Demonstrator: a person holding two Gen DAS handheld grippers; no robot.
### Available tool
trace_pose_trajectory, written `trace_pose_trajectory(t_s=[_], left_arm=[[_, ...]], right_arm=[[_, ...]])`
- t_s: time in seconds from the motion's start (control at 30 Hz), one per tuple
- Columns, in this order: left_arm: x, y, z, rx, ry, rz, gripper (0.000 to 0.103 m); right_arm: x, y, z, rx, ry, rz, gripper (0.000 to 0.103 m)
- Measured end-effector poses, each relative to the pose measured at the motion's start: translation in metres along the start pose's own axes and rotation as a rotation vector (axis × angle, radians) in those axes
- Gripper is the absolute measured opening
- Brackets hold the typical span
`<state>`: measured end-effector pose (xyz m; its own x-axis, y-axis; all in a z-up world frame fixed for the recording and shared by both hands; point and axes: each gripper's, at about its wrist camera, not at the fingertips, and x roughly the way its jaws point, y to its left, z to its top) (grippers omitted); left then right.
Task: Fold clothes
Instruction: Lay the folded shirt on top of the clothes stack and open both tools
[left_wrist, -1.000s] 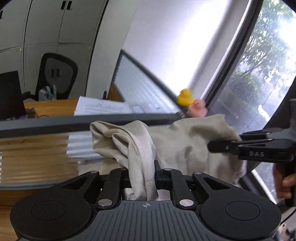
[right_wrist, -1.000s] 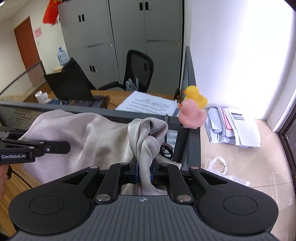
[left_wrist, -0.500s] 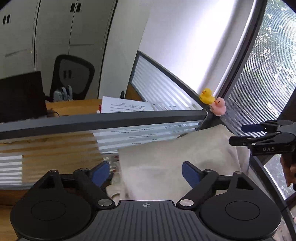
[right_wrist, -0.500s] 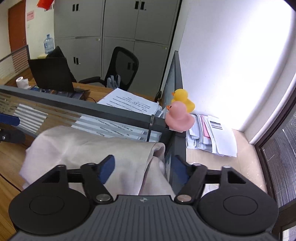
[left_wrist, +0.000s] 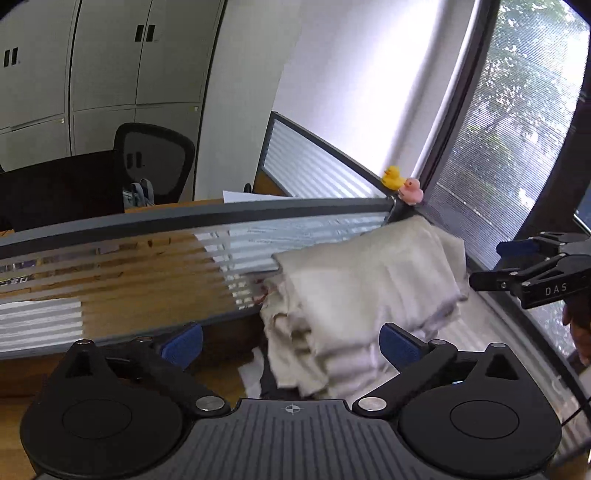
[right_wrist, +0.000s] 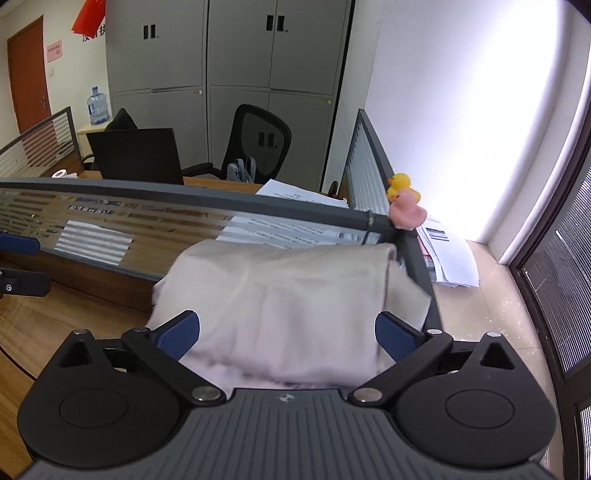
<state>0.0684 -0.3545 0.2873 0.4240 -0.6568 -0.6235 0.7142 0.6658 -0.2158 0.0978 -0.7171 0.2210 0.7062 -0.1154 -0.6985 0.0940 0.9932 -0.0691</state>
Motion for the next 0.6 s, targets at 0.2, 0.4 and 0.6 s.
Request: trace_pose_trajectory(t_s=[0.2, 0.4, 0.6], left_arm=[[-0.045, 0.039, -0.042, 0.056, 0.033, -0.004, 0.103], [-0.083, 0.087, -0.087, 0.090, 0.066, 0.005, 0.103], [-0.106, 0.125, -0.126, 0.100, 0.095, 0.012, 0.103]], right_arm=[[-0.028, 0.068, -0.033, 0.053, 0.002, -0.025, 0.102], [-0.045, 0.138, -0.076, 0.141, 0.006, -0.038, 0.102], [-0.049, 0.205, -0.111, 0.189, 0.008, -0.066, 0.102]])
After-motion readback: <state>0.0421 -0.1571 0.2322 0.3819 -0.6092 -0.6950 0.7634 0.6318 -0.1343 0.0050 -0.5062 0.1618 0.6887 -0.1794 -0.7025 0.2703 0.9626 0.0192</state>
